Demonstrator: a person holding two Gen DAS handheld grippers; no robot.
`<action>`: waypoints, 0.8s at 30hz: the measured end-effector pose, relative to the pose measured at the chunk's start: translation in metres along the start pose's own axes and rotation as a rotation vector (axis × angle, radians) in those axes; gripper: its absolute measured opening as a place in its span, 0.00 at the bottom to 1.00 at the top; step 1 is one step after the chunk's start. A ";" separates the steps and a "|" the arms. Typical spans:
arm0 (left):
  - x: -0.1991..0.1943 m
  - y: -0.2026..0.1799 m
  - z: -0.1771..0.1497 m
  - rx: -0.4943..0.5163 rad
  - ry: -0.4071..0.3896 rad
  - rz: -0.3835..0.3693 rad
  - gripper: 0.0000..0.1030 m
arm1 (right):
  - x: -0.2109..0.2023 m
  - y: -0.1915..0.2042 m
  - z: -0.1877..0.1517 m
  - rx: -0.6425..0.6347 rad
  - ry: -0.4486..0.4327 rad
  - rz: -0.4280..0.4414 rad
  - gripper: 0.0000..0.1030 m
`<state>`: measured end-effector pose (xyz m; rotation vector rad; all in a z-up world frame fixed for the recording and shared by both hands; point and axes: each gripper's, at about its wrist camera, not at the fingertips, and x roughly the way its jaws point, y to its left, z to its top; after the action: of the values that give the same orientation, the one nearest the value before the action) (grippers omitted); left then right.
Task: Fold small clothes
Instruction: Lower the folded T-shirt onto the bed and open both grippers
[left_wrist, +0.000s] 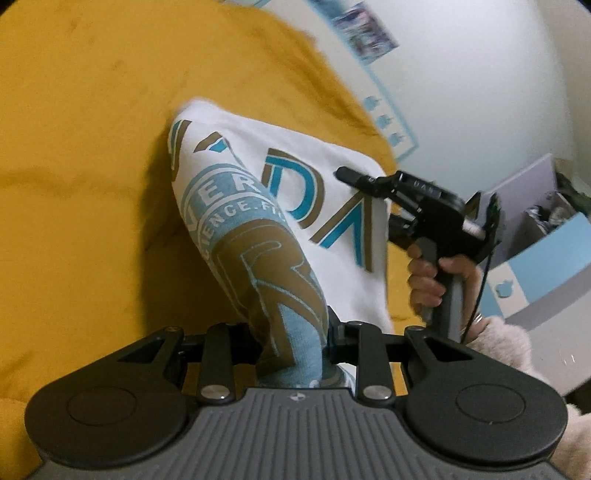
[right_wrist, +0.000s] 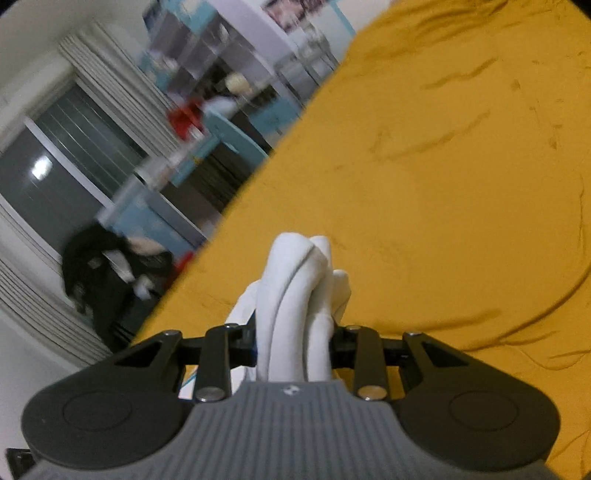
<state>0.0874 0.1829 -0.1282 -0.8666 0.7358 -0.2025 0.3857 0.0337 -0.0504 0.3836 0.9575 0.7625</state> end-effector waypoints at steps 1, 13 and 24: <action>0.005 0.007 -0.003 -0.010 0.012 0.012 0.32 | 0.012 -0.006 -0.003 -0.005 0.024 -0.032 0.25; 0.013 0.019 -0.007 -0.021 0.033 0.049 0.33 | 0.045 -0.048 -0.026 -0.006 0.031 -0.180 0.59; 0.001 0.000 0.000 0.062 0.031 0.171 0.42 | -0.082 0.012 -0.085 -0.228 -0.091 -0.078 0.65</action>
<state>0.0882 0.1819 -0.1290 -0.7385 0.8243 -0.0861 0.2807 -0.0206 -0.0401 0.1793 0.7864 0.7671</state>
